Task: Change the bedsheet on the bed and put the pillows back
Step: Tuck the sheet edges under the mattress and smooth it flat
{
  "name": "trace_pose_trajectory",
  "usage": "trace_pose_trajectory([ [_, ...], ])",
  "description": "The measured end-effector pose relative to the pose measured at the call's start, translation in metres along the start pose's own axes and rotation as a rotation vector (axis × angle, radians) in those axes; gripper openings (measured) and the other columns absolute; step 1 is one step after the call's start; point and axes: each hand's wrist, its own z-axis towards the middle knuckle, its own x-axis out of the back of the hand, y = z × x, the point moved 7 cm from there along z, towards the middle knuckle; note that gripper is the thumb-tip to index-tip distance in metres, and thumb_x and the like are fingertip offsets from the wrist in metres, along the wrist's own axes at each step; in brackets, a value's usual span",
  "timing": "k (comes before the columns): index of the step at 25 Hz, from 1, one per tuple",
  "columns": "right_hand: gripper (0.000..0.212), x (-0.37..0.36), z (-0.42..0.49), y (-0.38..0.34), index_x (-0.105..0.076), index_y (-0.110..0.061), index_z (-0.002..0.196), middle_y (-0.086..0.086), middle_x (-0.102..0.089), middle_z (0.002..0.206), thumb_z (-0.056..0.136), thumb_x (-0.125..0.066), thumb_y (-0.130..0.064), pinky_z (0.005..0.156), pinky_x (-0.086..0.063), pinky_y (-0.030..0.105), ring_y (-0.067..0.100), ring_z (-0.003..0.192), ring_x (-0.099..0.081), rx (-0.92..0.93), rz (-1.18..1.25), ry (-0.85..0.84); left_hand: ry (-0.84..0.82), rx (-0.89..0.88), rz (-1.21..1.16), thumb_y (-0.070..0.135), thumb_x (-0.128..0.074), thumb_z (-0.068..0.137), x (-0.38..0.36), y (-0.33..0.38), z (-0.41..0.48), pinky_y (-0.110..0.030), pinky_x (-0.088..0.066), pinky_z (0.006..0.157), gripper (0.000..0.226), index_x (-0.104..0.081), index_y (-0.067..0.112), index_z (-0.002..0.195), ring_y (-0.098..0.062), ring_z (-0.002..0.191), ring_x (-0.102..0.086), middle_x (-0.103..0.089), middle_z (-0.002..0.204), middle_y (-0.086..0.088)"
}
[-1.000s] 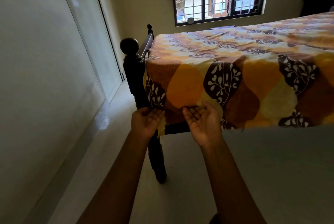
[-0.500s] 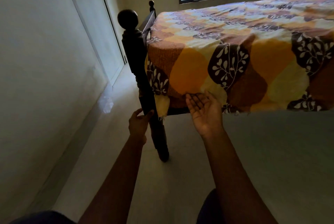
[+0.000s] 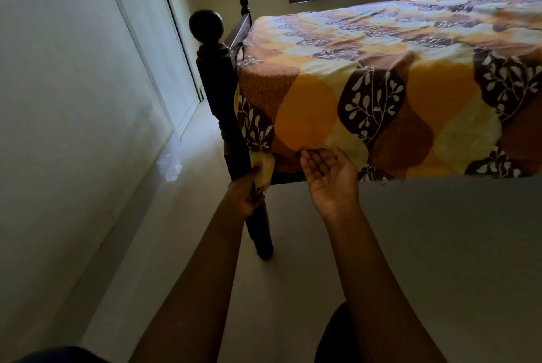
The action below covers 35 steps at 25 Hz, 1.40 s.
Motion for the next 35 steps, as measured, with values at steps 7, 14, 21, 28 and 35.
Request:
trace_pose_trajectory([
  [7, 0.040, 0.000, 0.000, -0.002, -0.052, -0.001, 0.122, 0.014, -0.059, 0.112, 0.096, -0.044, -0.031, 0.093, -0.048, 0.031, 0.023, 0.102, -0.060, -0.001, -0.001, -0.025, -0.034, 0.062, -0.213, 0.006, -0.059, 0.088, 0.006, -0.005, -0.002, -0.039, -0.047, 0.080, 0.045, -0.044, -0.001, 0.131, -0.037, 0.117, -0.051, -0.047, 0.135, -0.021],
  [14, 0.050, -0.002, -0.003, -0.003, -0.046, 0.000, 0.130, 0.017, -0.053, 0.125, 0.095, -0.046, -0.035, 0.094, -0.048, 0.031, 0.025, 0.107, -0.058, -0.012, 0.014, -0.027, -0.184, -0.012, -0.762, 0.017, -0.036, 0.100, -0.027, 0.005, -0.037, -0.049, -0.038, 0.099, 0.039, -0.039, -0.003, 0.133, -0.038, 0.128, -0.043, -0.042, 0.140, -0.025],
  [21, 0.053, -0.005, -0.004, -0.005, -0.044, 0.001, 0.131, 0.018, -0.053, 0.125, 0.094, -0.047, -0.037, 0.094, -0.048, 0.031, 0.025, 0.109, -0.057, 0.005, 0.034, -0.041, -0.411, -0.059, -0.947, 0.076, -0.018, 0.082, -0.051, 0.030, -0.042, -0.048, -0.022, 0.113, 0.098, -0.023, 0.000, 0.144, -0.037, 0.135, -0.032, -0.032, 0.146, -0.024],
  [28, 0.056, -0.004, -0.002, -0.004, -0.042, 0.001, 0.133, 0.019, -0.051, 0.129, 0.095, -0.045, -0.040, 0.096, -0.046, 0.031, 0.026, 0.113, -0.055, -0.005, 0.034, -0.047, -0.238, -0.068, -0.682, 0.049, -0.035, 0.095, -0.051, 0.020, -0.044, -0.045, -0.036, 0.102, 0.060, -0.034, 0.012, 0.142, -0.034, 0.128, -0.043, -0.041, 0.143, -0.017],
  [35, 0.048, -0.001, -0.004, -0.007, -0.051, -0.001, 0.120, 0.018, -0.054, 0.124, 0.094, -0.046, -0.042, 0.093, -0.048, 0.031, 0.026, 0.110, -0.057, -0.024, 0.028, -0.042, -0.325, -0.187, -0.836, 0.068, -0.025, 0.087, -0.017, 0.023, -0.058, -0.047, -0.028, 0.109, 0.080, -0.026, 0.014, 0.146, -0.034, 0.133, -0.037, -0.038, 0.144, -0.017],
])
